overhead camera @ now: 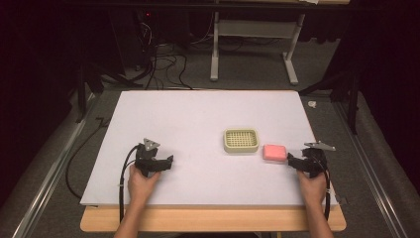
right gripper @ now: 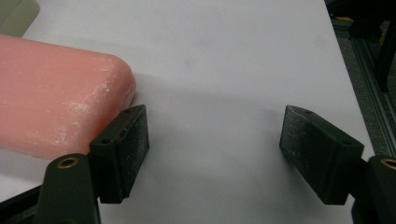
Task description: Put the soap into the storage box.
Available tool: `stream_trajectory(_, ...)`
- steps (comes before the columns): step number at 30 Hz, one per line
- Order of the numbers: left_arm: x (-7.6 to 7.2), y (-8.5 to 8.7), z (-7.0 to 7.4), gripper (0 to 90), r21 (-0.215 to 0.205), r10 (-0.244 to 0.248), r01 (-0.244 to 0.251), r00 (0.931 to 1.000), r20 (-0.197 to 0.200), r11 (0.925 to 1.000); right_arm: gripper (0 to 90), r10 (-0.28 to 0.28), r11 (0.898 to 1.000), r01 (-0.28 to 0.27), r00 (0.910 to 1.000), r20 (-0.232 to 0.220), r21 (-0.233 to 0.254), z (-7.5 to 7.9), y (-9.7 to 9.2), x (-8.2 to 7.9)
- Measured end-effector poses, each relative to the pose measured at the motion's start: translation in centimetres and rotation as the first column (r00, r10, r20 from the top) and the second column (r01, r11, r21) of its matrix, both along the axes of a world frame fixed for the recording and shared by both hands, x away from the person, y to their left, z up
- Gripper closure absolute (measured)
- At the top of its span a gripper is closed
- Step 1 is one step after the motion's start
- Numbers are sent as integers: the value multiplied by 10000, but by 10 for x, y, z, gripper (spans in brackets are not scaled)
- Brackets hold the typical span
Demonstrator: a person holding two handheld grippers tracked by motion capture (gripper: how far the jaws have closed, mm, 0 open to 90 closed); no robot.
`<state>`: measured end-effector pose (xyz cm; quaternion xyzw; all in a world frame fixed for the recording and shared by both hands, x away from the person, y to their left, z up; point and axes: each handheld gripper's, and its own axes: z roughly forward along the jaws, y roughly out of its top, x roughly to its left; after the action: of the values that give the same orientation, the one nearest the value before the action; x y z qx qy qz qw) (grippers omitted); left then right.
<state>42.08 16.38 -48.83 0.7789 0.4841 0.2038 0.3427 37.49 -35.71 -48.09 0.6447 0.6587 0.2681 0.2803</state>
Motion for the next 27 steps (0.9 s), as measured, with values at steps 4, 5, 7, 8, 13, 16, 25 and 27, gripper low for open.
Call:
stream_trajectory(4,0,0,0,178,-1,-2,2,10000,3,10000,243,11,10000,-11,10000,28,5,0,0,0)
stream_trajectory(5,0,0,0,178,-4,-4,4,10000,-2,10000,243,3,10000,-2,10000,9,-9,0,0,0)
stream_trajectory(7,0,0,0,178,4,-7,7,10000,-11,10000,243,11,10000,-11,10000,29,8,0,0,0)
stream_trajectory(8,0,0,0,178,2,-7,7,10000,-15,10000,243,15,10000,-15,10000,27,8,0,0,0)
stream_trajectory(13,0,0,0,178,-17,-5,5,10000,2,10000,242,3,10000,-3,10000,12,29,0,0,0)
stream_trajectory(16,0,0,0,178,-14,-5,5,10000,3,10000,240,36,10000,-36,10000,-10,-15,0,0,1)
stream_trajectory(25,0,0,0,178,-14,-6,6,10000,0,10000,219,114,9999,-114,9999,-69,120,1,-1,1)
stream_trajectory(27,0,0,0,177,-12,-6,6,10000,3,10000,223,114,9998,-113,9999,-77,153,1,-1,1)
